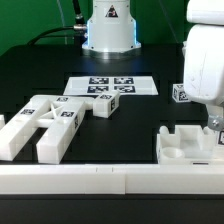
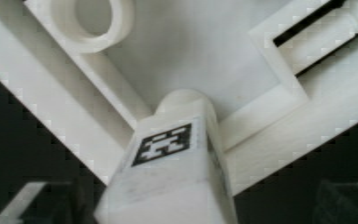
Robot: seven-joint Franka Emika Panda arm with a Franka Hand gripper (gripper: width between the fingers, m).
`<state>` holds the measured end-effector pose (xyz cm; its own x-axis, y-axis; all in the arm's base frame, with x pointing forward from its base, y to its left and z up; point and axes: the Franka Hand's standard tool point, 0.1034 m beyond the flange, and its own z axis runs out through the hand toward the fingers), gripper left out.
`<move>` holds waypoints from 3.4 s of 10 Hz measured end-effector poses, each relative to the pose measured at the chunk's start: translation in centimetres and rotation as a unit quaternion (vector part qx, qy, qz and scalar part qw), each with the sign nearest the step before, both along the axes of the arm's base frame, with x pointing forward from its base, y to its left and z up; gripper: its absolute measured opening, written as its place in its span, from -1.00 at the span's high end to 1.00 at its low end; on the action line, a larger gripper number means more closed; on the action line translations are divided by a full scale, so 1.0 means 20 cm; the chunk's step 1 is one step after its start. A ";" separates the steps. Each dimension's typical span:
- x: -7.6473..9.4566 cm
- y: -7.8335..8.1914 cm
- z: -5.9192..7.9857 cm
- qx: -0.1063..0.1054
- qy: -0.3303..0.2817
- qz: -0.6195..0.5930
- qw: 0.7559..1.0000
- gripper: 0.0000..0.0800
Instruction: Assemble chair
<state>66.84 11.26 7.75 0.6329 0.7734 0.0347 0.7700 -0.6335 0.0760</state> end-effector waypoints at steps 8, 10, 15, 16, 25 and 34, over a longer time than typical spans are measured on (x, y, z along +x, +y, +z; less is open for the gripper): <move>0.00 -0.01 0.00 0.009 -0.002 -0.120 0.993 0.28; 0.00 -0.01 0.00 0.023 -0.004 -0.245 0.969 0.28; 0.02 0.01 0.00 0.044 -0.014 -0.461 0.886 0.27; 0.02 0.00 0.00 0.046 -0.015 -0.490 0.870 0.27; 0.01 0.01 0.00 0.023 -0.010 -0.344 0.939 -0.62; 0.03 0.04 0.01 -0.014 0.005 -0.009 1.000 -0.62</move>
Offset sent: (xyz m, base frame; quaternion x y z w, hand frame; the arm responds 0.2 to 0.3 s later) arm 0.0000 0.0000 0.0000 0.0000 0.0000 0.0000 1.0000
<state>67.48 11.96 7.92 0.6471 0.7624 0.0063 0.7592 -0.6452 0.0860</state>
